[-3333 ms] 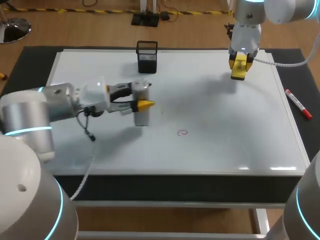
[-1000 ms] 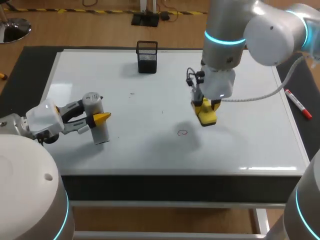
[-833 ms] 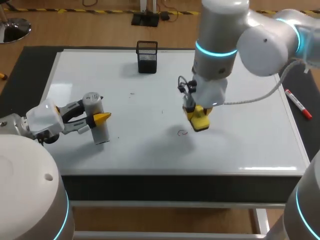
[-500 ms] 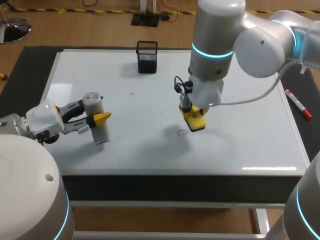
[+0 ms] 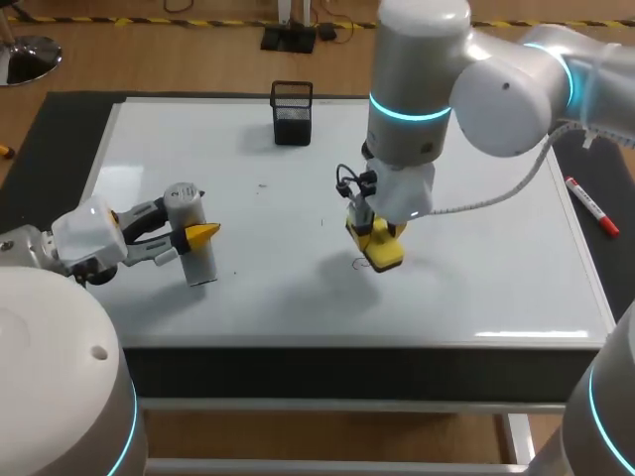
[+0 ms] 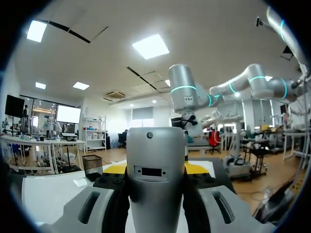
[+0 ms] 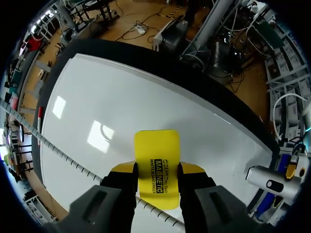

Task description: Pick up the inspection probe, press it on each red-marked spot on the whiteboard one by one, put down the probe, pick up the eraser, and wipe off all the red marks.

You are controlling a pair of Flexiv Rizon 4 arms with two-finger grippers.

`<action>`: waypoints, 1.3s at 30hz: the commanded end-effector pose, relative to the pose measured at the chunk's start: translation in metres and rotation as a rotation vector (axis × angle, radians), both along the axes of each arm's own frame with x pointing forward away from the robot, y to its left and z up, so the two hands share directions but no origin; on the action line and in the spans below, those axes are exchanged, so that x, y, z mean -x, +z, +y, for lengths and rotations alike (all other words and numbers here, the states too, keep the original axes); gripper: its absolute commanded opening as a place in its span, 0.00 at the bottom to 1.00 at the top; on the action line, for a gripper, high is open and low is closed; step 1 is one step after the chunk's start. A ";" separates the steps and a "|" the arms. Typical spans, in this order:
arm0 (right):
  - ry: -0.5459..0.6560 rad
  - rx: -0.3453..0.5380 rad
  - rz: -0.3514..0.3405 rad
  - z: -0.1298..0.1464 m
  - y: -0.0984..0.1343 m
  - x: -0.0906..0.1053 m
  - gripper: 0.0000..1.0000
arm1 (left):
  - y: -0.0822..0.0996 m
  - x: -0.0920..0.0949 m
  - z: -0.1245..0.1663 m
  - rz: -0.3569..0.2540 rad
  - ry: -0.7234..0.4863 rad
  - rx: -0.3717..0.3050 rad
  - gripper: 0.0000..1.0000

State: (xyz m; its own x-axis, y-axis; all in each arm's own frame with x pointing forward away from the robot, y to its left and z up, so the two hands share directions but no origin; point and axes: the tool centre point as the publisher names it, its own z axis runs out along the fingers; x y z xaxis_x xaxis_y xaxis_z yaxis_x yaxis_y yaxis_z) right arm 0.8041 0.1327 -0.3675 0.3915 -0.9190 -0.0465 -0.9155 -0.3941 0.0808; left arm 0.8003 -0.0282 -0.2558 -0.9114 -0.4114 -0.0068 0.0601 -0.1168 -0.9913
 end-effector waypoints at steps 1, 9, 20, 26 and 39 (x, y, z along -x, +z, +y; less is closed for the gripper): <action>0.026 0.013 -0.003 0.009 -0.013 0.002 0.00 | -0.001 0.000 -0.001 -0.004 0.002 0.003 0.00; 0.120 0.048 0.002 0.025 -0.031 0.012 0.00 | -0.001 0.000 -0.001 -0.004 0.002 0.003 0.00; 0.158 0.075 0.017 0.035 -0.042 0.013 0.00 | -0.001 0.000 -0.001 -0.004 0.002 0.003 0.00; 0.149 0.079 0.029 0.033 -0.047 0.009 0.00 | -0.001 0.000 -0.001 -0.004 0.002 0.003 0.00; 0.091 0.094 0.069 0.012 -0.063 0.005 0.00 | -0.001 0.000 -0.001 -0.004 0.002 0.003 0.00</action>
